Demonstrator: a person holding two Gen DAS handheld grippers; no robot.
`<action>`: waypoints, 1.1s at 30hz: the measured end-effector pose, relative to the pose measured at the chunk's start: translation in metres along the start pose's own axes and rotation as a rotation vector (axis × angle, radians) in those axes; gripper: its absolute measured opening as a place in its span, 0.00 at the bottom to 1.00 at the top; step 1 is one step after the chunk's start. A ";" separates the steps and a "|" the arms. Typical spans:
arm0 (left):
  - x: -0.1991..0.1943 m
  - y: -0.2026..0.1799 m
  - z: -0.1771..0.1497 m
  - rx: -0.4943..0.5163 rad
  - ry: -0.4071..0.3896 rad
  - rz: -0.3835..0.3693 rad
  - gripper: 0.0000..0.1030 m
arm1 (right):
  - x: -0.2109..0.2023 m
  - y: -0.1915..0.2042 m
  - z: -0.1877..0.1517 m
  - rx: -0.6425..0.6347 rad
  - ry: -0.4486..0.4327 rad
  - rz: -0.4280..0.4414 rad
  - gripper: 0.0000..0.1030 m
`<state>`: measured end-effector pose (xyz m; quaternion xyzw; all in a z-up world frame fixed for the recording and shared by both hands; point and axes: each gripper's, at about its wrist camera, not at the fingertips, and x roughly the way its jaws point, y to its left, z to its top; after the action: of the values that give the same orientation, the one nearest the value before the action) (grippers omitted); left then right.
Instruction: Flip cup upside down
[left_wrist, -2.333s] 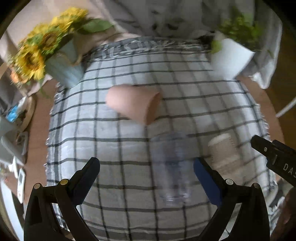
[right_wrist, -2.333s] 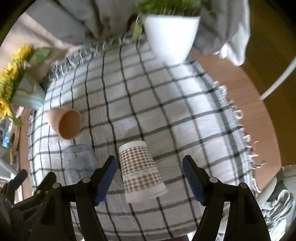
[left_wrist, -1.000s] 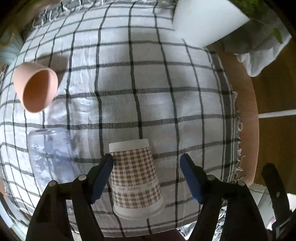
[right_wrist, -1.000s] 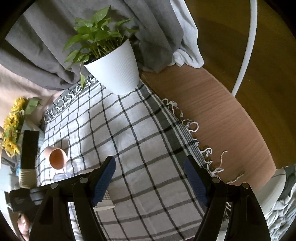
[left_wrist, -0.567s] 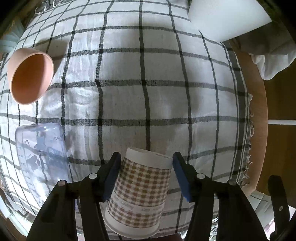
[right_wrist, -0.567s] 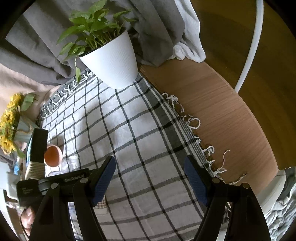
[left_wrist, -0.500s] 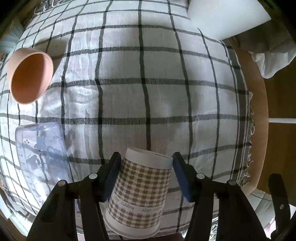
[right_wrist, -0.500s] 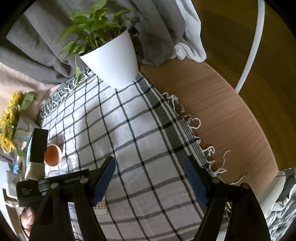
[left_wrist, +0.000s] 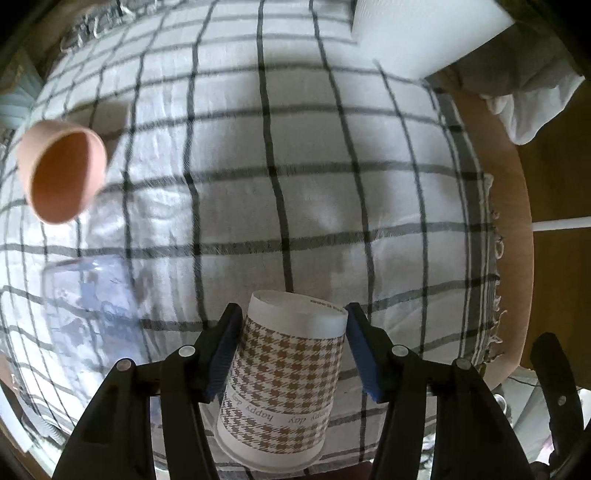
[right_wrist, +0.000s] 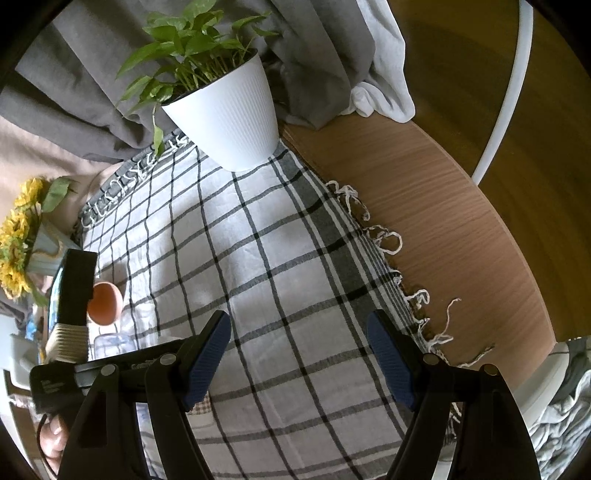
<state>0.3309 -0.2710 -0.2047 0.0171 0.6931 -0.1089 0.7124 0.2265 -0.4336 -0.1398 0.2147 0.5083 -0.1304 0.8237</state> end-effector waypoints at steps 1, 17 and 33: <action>-0.006 -0.001 -0.001 0.002 -0.024 0.002 0.54 | -0.001 0.000 0.000 0.000 -0.002 0.000 0.74; -0.044 0.008 -0.013 0.007 -0.234 -0.026 0.54 | -0.022 0.006 -0.005 -0.041 -0.053 0.004 0.74; -0.050 0.008 -0.073 0.041 -0.310 0.006 0.53 | -0.017 0.002 -0.025 -0.107 -0.026 -0.024 0.74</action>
<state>0.2599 -0.2438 -0.1586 0.0167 0.5723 -0.1223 0.8107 0.2003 -0.4198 -0.1344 0.1627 0.5063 -0.1158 0.8389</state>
